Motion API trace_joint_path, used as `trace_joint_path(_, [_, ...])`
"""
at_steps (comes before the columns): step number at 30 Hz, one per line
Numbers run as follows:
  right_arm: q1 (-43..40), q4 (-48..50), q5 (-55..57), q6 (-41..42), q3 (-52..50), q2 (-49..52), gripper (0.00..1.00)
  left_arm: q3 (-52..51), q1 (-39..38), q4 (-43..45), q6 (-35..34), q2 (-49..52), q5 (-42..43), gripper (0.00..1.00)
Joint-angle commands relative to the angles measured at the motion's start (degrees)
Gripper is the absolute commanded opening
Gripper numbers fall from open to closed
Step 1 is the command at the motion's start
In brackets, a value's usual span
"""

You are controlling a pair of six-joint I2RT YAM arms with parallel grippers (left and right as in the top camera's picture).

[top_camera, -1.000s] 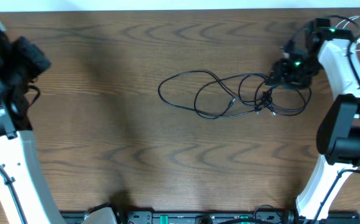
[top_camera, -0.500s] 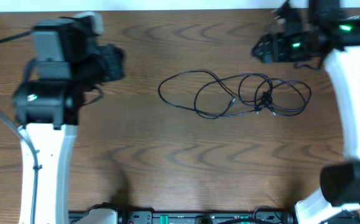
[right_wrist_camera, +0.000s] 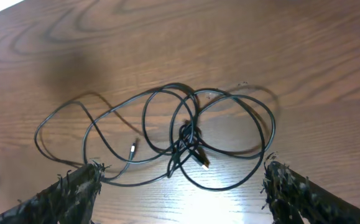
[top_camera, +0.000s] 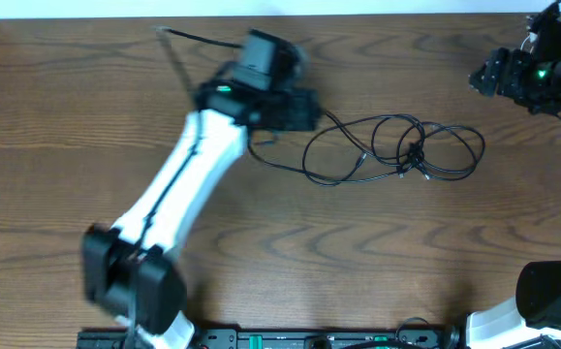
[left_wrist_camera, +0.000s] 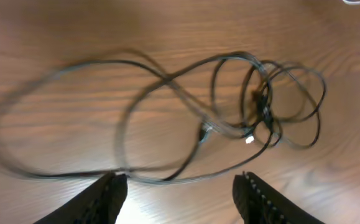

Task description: Untangle cables

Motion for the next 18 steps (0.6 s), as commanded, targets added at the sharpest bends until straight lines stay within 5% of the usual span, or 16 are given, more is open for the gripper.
trace_joint_path(1, [-0.1, -0.3, 0.1, 0.5, -0.1, 0.5, 0.82, -0.5, -3.7, 3.4, -14.2, 6.3, 0.9, 0.67])
trace_joint_path(7, [-0.1, -0.4, 1.0, 0.5, -0.5, 0.5, 0.82, -0.5, -7.4, 12.7, -26.0, 15.6, 0.7, 0.77])
trace_joint_path(18, [0.0, -0.4, 1.6, 0.1, -2.0, 0.5, 0.82, -0.5, -8.2, 19.6, -28.3, 21.3, 0.5, 0.77])
